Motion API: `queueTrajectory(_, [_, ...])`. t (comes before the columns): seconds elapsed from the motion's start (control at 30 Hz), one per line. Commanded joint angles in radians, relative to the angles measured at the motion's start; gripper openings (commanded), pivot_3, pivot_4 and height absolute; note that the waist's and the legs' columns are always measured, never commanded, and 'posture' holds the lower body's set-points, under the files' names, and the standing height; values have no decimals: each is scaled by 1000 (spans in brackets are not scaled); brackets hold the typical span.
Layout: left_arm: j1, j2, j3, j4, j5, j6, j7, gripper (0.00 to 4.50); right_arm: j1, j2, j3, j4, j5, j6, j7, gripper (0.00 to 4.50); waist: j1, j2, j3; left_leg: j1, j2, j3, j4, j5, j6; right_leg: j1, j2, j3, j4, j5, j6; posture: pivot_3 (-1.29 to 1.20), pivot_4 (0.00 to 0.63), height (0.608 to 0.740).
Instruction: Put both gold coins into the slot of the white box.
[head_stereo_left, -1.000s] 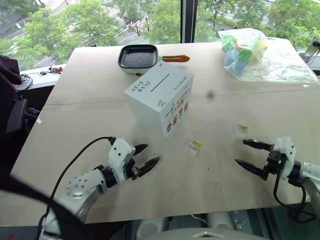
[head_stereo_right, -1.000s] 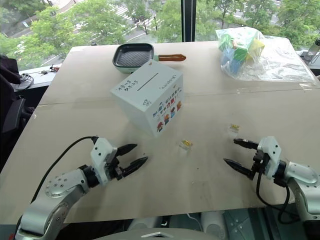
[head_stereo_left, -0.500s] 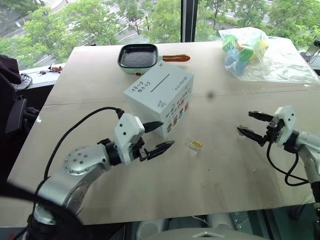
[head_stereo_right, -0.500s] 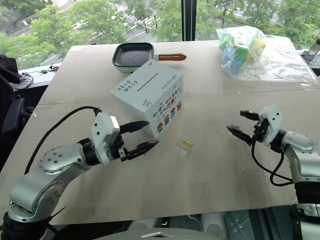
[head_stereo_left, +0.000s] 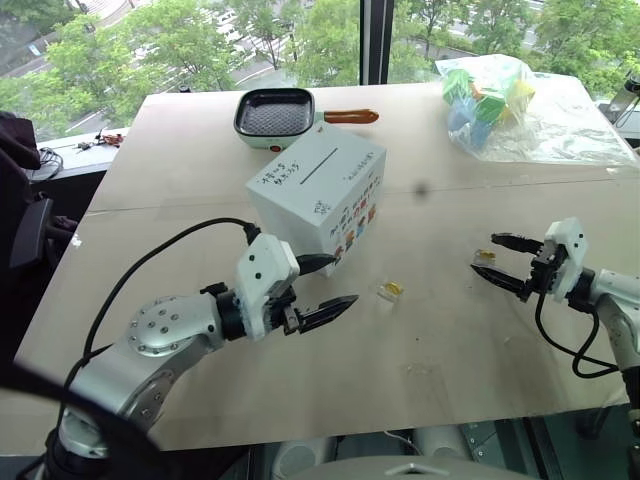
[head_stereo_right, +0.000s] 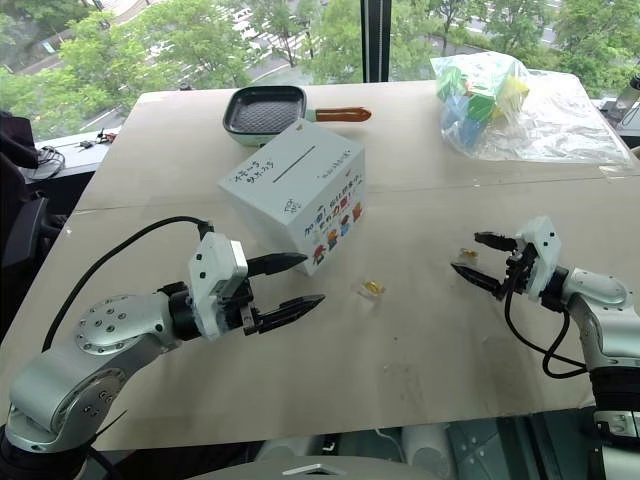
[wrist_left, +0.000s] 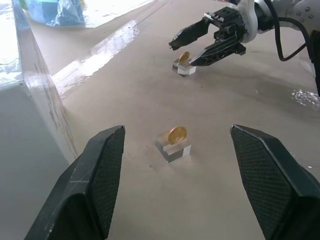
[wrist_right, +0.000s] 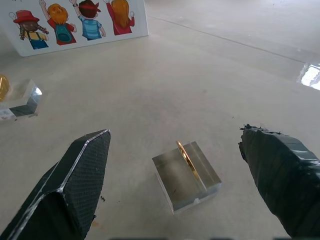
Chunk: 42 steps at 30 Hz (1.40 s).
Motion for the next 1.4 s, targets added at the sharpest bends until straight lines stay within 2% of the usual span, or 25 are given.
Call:
queueTrajectory(0.03, [1,6,-13,-30,10,-19,3,3432,5,-16,-21,-32,9,-1,9,3736,0,0,0,0,0,0,0,0,0,0,0,0,0,0,0,0,150,721])
queueTrajectory(0.27, [20,1,-18,-26,28,-34,11,3432,1,-15,-17,-25,-2,-10,9,365,0,0,0,0,0,0,0,0,0,0,0,0,0,0,0,0,150,721])
queueTrajectory(0.3, [23,-1,-20,-26,32,-37,13,3432,3,-18,-14,-23,-8,-15,12,43,0,0,0,0,0,0,0,0,0,0,0,0,0,0,0,0,150,721])
queueTrajectory(0.5, [34,-29,-21,-16,29,-52,30,3432,-1,-12,-30,-39,22,21,6,43,0,0,0,0,0,0,0,0,0,0,0,0,0,0,0,0,150,721])
queueTrajectory(0.63, [27,-80,-18,3,2,-51,52,3432,-7,5,-66,-91,118,140,-19,43,0,0,0,0,0,0,0,0,0,0,0,0,0,0,0,0,150,721])
queueTrajectory(0.8, [-21,-204,8,27,-126,-20,132,3432,-21,41,-131,-192,293,349,-101,43,3,0,0,0,0,-1,0,0,0,0,0,0,0,0,0,0,150,721])
queueTrajectory(0.87, [-34,-293,16,46,-215,-21,191,3432,-30,65,-154,-244,391,453,-150,43,3,0,0,-1,0,-1,0,0,0,0,0,0,0,0,0,0,150,721])
queueTrajectory(0.97, [-53,-422,17,80,-360,-26,269,3432,-55,162,-175,-338,564,570,-282,43,0,0,0,0,0,-1,1,0,0,0,0,0,0,0,0,0,150,721])
queueTrajectory(1.1, [-85,-570,5,139,-557,-26,390,3432,-82,385,-147,-500,825,631,-554,43,0,0,0,0,1,-2,1,0,0,0,0,-1,1,0,0,0,150,721])
queueTrajectory(1.17, [-96,-608,-17,162,-575,-30,417,3432,-79,488,-91,-575,897,618,-662,43,2,-1,0,0,0,-2,1,0,0,0,0,-1,1,0,0,0,150,721])
queueTrajectory(1.23, [-104,-630,-26,175,-595,-37,442,3432,-74,542,-58,-619,941,609,-736,43,1,0,0,-1,-1,-1,1,0,0,0,0,0,1,0,0,0,150,721])
queueTrajectory(1.4, [-110,-640,-17,187,-639,-49,457,3432,-63,605,-14,-666,985,576,-830,43,0,0,0,0,-1,-2,1,0,0,0,0,0,1,0,0,0,150,721])
